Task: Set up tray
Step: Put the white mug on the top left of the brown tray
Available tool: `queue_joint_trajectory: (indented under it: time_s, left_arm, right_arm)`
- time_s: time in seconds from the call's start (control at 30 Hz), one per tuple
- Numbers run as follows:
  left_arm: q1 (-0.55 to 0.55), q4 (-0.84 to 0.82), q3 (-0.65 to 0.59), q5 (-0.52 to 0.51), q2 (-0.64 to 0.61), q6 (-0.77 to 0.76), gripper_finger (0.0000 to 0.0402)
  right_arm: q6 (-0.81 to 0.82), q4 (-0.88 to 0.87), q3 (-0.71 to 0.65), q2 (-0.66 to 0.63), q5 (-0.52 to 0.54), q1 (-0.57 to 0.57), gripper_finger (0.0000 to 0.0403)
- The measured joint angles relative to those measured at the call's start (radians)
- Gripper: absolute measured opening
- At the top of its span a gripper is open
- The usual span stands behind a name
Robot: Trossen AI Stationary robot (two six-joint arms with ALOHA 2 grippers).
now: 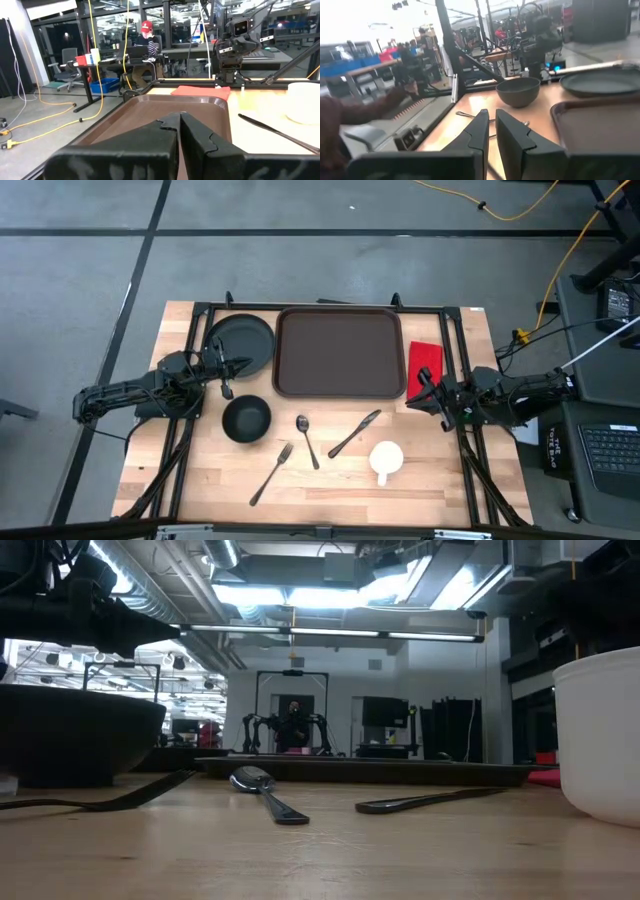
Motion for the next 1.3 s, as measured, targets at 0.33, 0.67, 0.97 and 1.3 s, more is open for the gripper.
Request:
queue_joint_trajectory:
  time_s: [0.33,0.67,0.97,1.3]
  left_arm:
    - [0.000,0.043,0.000,0.014,0.000,-0.053,0.0003]
    - [-0.001,0.063,0.003,0.072,0.000,-0.068,0.0001]
    - [-0.057,0.091,0.004,0.149,0.000,-0.069,0.0002]
    - [-0.207,0.138,0.004,0.046,0.124,-0.066,0.0001]
  right_arm:
    - [0.026,-0.014,0.017,0.000,0.099,0.000,0.0036]
    - [-0.052,-0.204,0.188,0.004,0.234,0.000,0.0012]
    - [-0.060,-0.327,0.251,0.104,0.391,0.000,0.0006]
    - [-0.003,-0.182,0.251,0.366,0.465,0.000,0.0006]
